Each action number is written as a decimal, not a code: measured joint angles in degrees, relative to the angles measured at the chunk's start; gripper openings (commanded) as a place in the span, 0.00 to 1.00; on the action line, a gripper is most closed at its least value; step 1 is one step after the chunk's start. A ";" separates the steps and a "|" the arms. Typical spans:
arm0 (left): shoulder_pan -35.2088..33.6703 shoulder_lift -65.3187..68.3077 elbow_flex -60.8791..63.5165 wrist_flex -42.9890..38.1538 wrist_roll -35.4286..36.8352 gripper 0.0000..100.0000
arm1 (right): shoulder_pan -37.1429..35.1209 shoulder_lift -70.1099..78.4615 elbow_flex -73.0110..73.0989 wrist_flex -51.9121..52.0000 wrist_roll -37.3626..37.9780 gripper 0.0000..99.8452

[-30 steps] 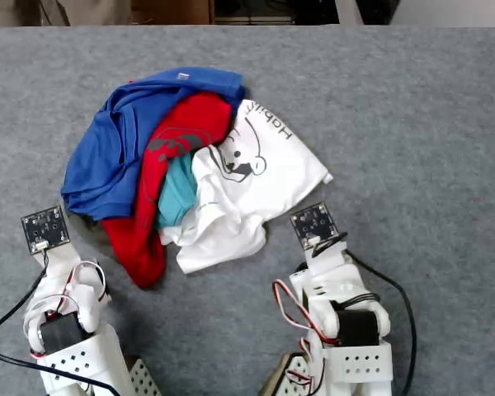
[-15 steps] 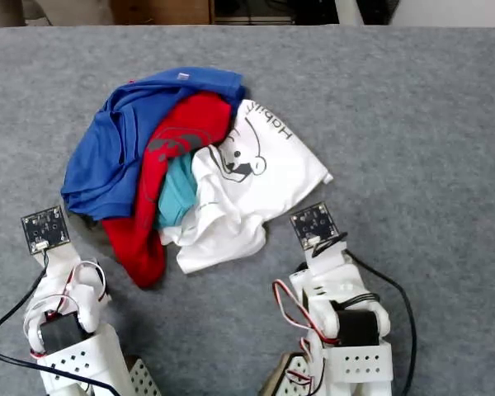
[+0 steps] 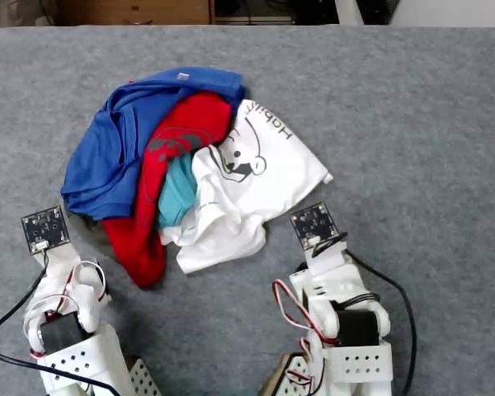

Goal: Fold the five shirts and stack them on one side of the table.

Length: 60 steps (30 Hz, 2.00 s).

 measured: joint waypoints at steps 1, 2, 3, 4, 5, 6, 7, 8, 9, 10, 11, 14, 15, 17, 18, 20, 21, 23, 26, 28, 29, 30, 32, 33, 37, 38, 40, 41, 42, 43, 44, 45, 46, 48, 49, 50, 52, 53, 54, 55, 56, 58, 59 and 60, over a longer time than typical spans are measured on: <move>0.00 0.00 0.00 0.00 0.00 0.02 | 0.00 0.00 0.00 0.00 0.00 0.01; 0.00 0.00 0.00 0.00 0.00 0.02 | 0.00 0.00 0.00 0.00 0.00 0.01; 0.00 0.00 0.00 0.00 0.00 0.02 | 0.00 0.00 0.00 0.00 0.00 0.01; 0.00 0.00 0.00 0.00 0.00 0.02 | 0.00 0.00 0.00 0.00 0.00 0.01; 0.00 0.00 0.00 0.00 0.00 0.02 | 0.00 0.00 0.00 0.00 0.00 0.01; 0.00 0.00 0.00 0.00 0.00 0.02 | 0.00 0.00 0.00 0.00 0.00 0.01; 0.00 0.00 0.00 0.00 0.00 0.02 | 0.00 0.00 0.00 0.00 0.00 0.01; 0.00 0.00 0.00 0.00 0.00 0.02 | 0.00 0.00 0.00 0.00 0.00 0.01; 0.00 0.00 0.00 0.09 0.00 0.02 | 0.00 0.00 0.00 0.00 0.00 0.01; 0.00 0.00 0.00 0.18 0.00 0.02 | 0.00 0.00 0.00 0.00 0.00 0.01; 0.00 0.00 0.00 0.18 0.00 0.02 | 0.00 0.00 0.00 0.00 0.00 0.01; 0.97 0.00 0.00 0.18 0.00 0.02 | 0.00 0.00 0.00 0.00 0.00 0.01; 1.85 0.00 0.00 0.18 0.00 0.02 | 0.00 0.00 0.00 0.00 0.00 0.01; 3.25 0.00 0.00 0.18 0.00 0.02 | 0.00 0.00 0.00 0.00 0.00 0.01; 3.78 0.00 0.00 0.09 0.00 0.02 | 0.00 0.00 0.00 0.00 0.00 0.01; 4.31 0.00 -0.09 -1.93 0.00 0.02 | 0.00 0.00 0.00 0.00 0.00 0.01; 4.40 0.00 -0.35 -3.43 0.00 0.02 | 0.00 0.00 0.00 0.00 0.00 0.01; 4.40 0.00 -2.20 -7.03 0.00 0.02 | 0.00 0.00 0.00 0.00 0.00 0.01; 4.57 0.00 -7.12 -12.84 0.00 0.02 | 0.00 0.00 0.00 0.00 0.00 0.01; 5.10 0.00 -10.73 -15.12 0.00 0.02 | 0.00 0.00 0.00 0.00 0.00 0.01; 5.54 0.00 -12.57 -15.65 0.00 0.02 | 0.00 0.00 0.00 0.00 0.00 0.01; 6.24 0.00 -14.33 -15.82 0.00 0.02 | 0.00 0.00 0.00 0.00 0.00 0.01; 7.82 0.18 -17.76 -15.30 0.00 0.02 | 0.00 0.00 0.00 0.00 0.00 0.01; 8.35 1.23 -19.69 -14.15 0.00 0.02 | 0.00 0.00 0.00 0.00 0.00 0.01; 8.97 10.11 -30.77 -7.56 3.08 0.02 | 0.00 0.00 0.00 0.00 0.00 0.01; 8.97 13.80 -34.46 -6.15 4.40 0.02 | 0.00 0.00 0.00 0.00 0.00 0.01; 9.14 22.42 -42.99 -2.02 6.68 0.02 | 0.00 0.00 0.00 0.00 0.00 0.01; 9.67 27.43 -47.30 0.79 7.47 0.02 | 0.00 0.00 0.00 0.00 0.00 0.01; 10.20 32.62 -51.78 3.43 8.00 0.02 | 0.00 0.00 0.00 0.00 0.00 0.01; 10.55 38.07 -56.09 6.59 8.18 0.02 | 0.00 0.00 0.00 0.00 0.00 0.01; 10.73 43.34 -60.22 9.76 8.53 0.02 | 0.00 0.00 0.00 0.00 0.00 0.01; 10.81 48.18 -64.09 12.57 8.62 0.02 | 0.00 0.00 0.00 0.00 0.00 0.01; 10.81 52.75 -67.78 15.91 8.62 0.02 | 0.00 0.00 0.00 0.00 0.00 0.01; 10.90 59.78 -73.05 21.10 8.62 0.02 | 0.00 0.00 0.00 0.00 0.00 0.01; 10.90 61.89 -75.08 22.95 8.62 0.02 | 0.00 0.00 0.00 0.00 0.00 0.01; 10.90 63.38 -76.31 24.18 8.62 0.02 | 0.00 0.00 0.00 0.00 0.00 0.01; 11.08 64.88 -77.36 25.58 8.62 0.02 | 0.00 0.00 0.00 0.00 0.00 0.01; 11.08 65.05 -77.63 25.93 8.62 0.02 | 0.00 0.00 0.00 0.00 0.00 0.01; 11.08 65.05 -77.63 26.20 8.62 0.02 | 0.00 0.00 0.00 0.00 0.00 0.01; 11.08 65.23 -77.63 26.55 8.62 0.02 | 0.00 0.00 0.00 0.00 0.00 0.01; 11.08 65.23 -77.63 27.25 8.62 0.02 | 0.00 0.00 0.00 0.00 0.00 0.01; 11.08 65.23 -77.63 29.89 8.62 0.02 | 0.00 0.00 0.00 0.00 0.00 0.01; 11.08 65.23 -77.63 31.03 8.62 0.02 | 0.00 0.00 0.00 0.00 0.00 0.01; 11.08 65.23 -77.63 31.74 8.62 0.02 | 0.00 0.00 0.00 0.00 0.00 0.01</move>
